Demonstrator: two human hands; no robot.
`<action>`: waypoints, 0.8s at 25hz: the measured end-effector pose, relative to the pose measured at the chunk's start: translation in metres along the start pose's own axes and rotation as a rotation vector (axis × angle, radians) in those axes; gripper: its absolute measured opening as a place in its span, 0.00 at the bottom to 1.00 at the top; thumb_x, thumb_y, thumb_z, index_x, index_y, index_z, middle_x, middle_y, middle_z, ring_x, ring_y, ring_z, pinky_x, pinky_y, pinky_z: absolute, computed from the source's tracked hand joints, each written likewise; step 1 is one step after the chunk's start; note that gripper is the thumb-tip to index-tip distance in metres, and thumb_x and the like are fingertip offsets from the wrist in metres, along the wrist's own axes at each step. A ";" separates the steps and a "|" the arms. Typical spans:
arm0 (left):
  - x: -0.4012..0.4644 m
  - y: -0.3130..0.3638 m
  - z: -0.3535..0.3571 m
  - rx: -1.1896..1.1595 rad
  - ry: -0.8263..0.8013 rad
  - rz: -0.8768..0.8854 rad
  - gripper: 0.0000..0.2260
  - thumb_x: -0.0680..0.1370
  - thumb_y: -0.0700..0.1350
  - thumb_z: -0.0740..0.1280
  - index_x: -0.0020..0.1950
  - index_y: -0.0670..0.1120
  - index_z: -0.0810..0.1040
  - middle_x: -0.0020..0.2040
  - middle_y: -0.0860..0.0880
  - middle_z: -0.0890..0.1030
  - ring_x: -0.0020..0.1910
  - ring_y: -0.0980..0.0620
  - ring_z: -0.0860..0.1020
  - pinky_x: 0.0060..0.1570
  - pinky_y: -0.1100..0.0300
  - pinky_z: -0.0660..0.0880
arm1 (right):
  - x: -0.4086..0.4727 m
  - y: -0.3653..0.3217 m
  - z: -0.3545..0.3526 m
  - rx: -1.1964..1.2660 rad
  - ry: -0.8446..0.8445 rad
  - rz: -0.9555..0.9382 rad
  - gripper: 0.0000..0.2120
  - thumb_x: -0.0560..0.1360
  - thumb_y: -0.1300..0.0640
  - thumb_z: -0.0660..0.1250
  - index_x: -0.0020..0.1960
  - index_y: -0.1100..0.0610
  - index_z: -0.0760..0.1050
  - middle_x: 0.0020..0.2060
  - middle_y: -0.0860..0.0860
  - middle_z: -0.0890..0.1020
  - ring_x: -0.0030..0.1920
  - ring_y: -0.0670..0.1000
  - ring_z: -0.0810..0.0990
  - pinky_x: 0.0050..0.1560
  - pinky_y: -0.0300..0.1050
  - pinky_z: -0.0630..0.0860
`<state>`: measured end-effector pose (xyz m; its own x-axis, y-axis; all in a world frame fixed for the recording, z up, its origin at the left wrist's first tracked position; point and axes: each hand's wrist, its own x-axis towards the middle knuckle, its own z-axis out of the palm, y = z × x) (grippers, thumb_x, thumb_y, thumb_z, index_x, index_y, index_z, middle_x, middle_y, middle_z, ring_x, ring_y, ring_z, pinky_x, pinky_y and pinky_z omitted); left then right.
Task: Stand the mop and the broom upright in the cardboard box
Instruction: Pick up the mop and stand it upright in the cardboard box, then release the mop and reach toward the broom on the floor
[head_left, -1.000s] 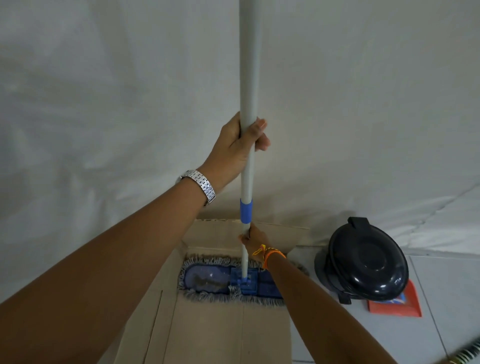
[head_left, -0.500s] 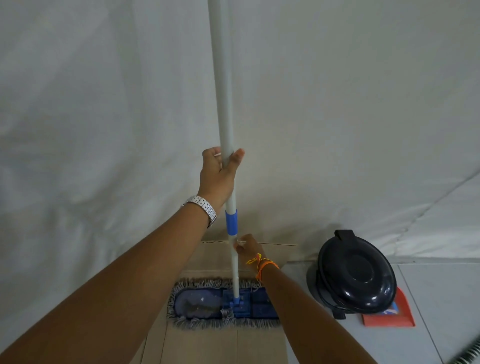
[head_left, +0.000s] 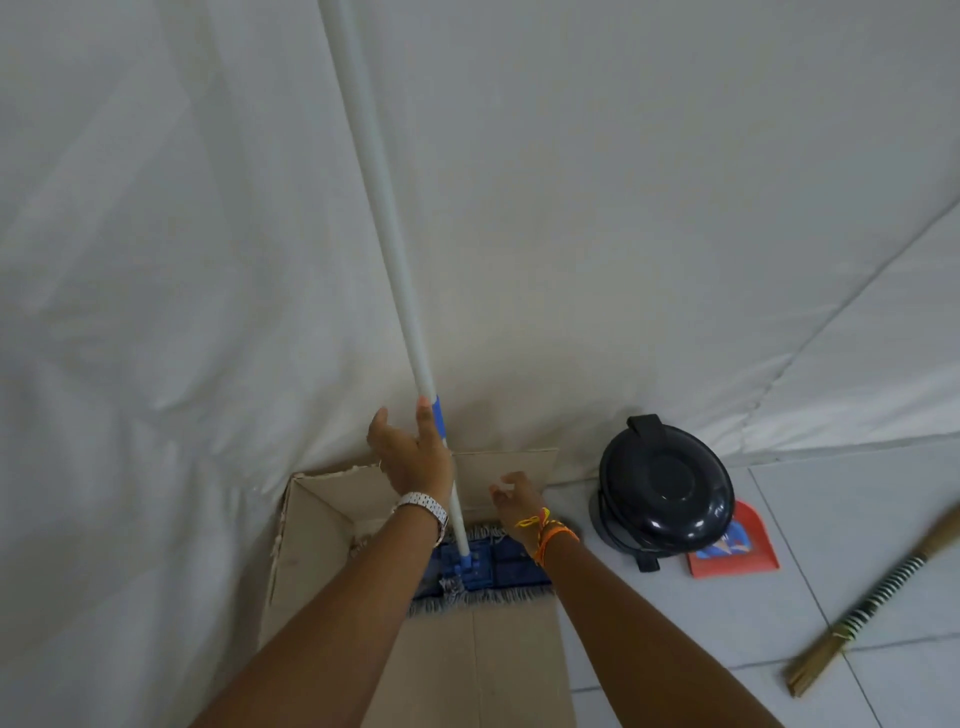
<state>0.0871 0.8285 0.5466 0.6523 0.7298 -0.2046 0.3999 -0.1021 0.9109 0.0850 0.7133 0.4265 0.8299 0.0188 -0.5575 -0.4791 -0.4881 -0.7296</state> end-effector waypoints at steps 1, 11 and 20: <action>-0.016 -0.007 -0.004 0.023 -0.001 -0.015 0.29 0.81 0.53 0.64 0.76 0.38 0.65 0.76 0.40 0.67 0.75 0.41 0.67 0.68 0.52 0.66 | -0.013 0.010 -0.010 -0.003 0.006 -0.012 0.14 0.77 0.57 0.63 0.59 0.63 0.69 0.45 0.54 0.74 0.45 0.54 0.73 0.46 0.44 0.70; -0.231 -0.100 0.004 0.323 -0.400 -0.233 0.18 0.84 0.51 0.58 0.56 0.38 0.78 0.52 0.39 0.82 0.48 0.40 0.79 0.55 0.46 0.78 | -0.189 0.220 -0.145 0.184 0.193 0.348 0.15 0.75 0.54 0.66 0.58 0.58 0.71 0.33 0.49 0.75 0.33 0.51 0.72 0.33 0.40 0.69; -0.426 -0.092 0.159 0.619 -0.784 -0.145 0.19 0.83 0.53 0.59 0.57 0.38 0.78 0.60 0.37 0.81 0.60 0.37 0.78 0.58 0.51 0.72 | -0.316 0.388 -0.369 0.259 0.412 0.574 0.16 0.77 0.52 0.64 0.61 0.59 0.71 0.48 0.63 0.81 0.42 0.58 0.78 0.45 0.47 0.76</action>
<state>-0.1256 0.4192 0.4926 0.7213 0.1352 -0.6793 0.6274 -0.5429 0.5582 -0.2576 0.1959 0.4655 0.4452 -0.5296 -0.7220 -0.8783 -0.1011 -0.4674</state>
